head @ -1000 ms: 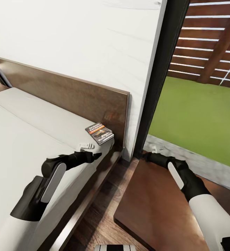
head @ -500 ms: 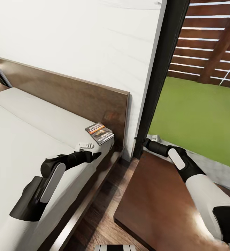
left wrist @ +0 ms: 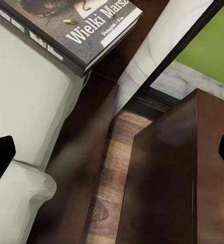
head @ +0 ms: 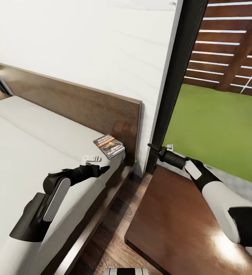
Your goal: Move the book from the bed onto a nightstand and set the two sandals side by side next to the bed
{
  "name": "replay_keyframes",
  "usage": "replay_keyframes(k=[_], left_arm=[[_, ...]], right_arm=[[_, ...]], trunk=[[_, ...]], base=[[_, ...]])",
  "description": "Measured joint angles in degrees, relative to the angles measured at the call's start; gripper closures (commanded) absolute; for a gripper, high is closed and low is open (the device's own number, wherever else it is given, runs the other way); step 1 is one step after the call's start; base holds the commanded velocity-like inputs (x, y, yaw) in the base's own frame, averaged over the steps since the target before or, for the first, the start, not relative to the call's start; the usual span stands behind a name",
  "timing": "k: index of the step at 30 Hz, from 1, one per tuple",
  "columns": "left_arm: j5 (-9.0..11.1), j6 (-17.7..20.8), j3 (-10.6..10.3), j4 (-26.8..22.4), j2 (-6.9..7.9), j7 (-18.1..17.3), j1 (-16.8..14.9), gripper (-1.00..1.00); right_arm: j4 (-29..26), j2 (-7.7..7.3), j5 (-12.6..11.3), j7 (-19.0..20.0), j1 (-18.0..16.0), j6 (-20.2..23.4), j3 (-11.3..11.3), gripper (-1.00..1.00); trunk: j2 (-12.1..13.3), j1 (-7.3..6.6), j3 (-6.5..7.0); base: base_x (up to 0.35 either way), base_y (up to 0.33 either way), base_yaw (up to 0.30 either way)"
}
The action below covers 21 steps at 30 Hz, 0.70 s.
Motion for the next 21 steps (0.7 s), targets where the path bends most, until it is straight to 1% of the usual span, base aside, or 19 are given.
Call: replay_keyframes(k=[3, 6, 7, 8, 9, 10, 11, 12, 14, 16, 17, 21], left_arm=[[0.0, 0.0, 0.0, 0.0, -0.04, 0.0, 0.0, -1.00], [0.0, 0.0, 0.0, 0.0, -0.07, 0.0, 0.0, -1.00], [0.0, 0.0, 0.0, 0.0, -0.07, 0.1, 0.0, -1.00], [0.0, 0.0, 0.0, 0.0, -0.07, 0.1, 0.0, -1.00], [0.0, 0.0, 0.0, 0.0, -0.07, 0.1, 0.0, -1.00], [0.0, 0.0, 0.0, 0.0, -0.06, 0.1, 0.0, -1.00], [0.0, 0.0, 0.0, 0.0, -0.06, 0.1, 0.0, -1.00], [0.0, 0.0, 0.0, 0.1, -0.07, 0.1, 0.0, -1.00], [0.0, 0.0, 0.0, 0.1, -0.07, 0.2, 0.0, -1.00], [0.0, 0.0, 0.0, 0.1, -0.07, 0.2, 0.0, -1.00], [0.0, 0.0, 0.0, 0.2, -0.11, 0.2, 0.0, -1.00], [0.0, 0.0, -0.1, 0.3, -0.17, 0.2, 0.0, -1.00]], right_arm=[[1.5, 0.04, 0.0, 0.5, 0.0, -1.2, 0.1, -1.00], [5.1, 0.04, -0.2, 0.9, 0.1, -3.1, 0.0, -1.00], [7.7, 0.01, -1.3, 1.2, 0.1, -4.5, -0.4, -1.00], [8.2, 0.01, -1.8, 1.3, 0.1, -4.7, -0.7, -1.00], [8.8, -0.13, -2.8, 1.7, 0.1, -5.1, -1.2, -1.00], [9.1, -0.21, -3.4, 2.0, 0.1, -5.3, -1.3, -1.00], [9.6, -0.59, -4.4, 4.2, 0.1, -5.5, -1.7, -1.00], [9.9, -0.86, -4.8, 6.0, 0.2, -5.6, -1.8, -1.00], [10.1, -1.13, -5.1, 7.8, 0.4, -5.7, -1.9, -1.00], [10.2, -1.24, -5.2, 8.4, 0.5, -5.7, -2.0, -1.00], [10.3, -1.51, -5.3, 9.3, 0.8, -5.8, -2.0, -1.00], [10.4, -2.22, -5.6, 9.7, 1.1, -5.7, -2.0, -1.00]], trunk=[[0.0, 0.00, 0.00], [0.0, 0.00, 0.00], [0.0, 0.00, 0.00], [0.0, 0.00, 0.00], [0.0, 0.00, 0.00], [0.0, 0.00, 0.00], [0.0, 0.00, 0.00], [0.0, 0.00, 0.00], [0.0, 0.00, 0.00], [0.0, 0.00, 0.00], [-0.4, 0.22, -0.18], [-2.0, 1.09, -0.89]], base=[[0.000, 0.000, 0.000], [0.000, 0.000, 0.000], [0.000, 0.000, 0.000], [0.000, 0.000, 0.000], [0.000, 0.000, 0.000], [0.000, 0.000, 0.000], [0.000, 0.000, 0.000], [0.000, 0.000, 0.000], [0.000, 0.000, 0.000], [0.000, 0.000, 0.000], [0.000, 0.000, 0.000], [0.000, 0.000, 0.000]])
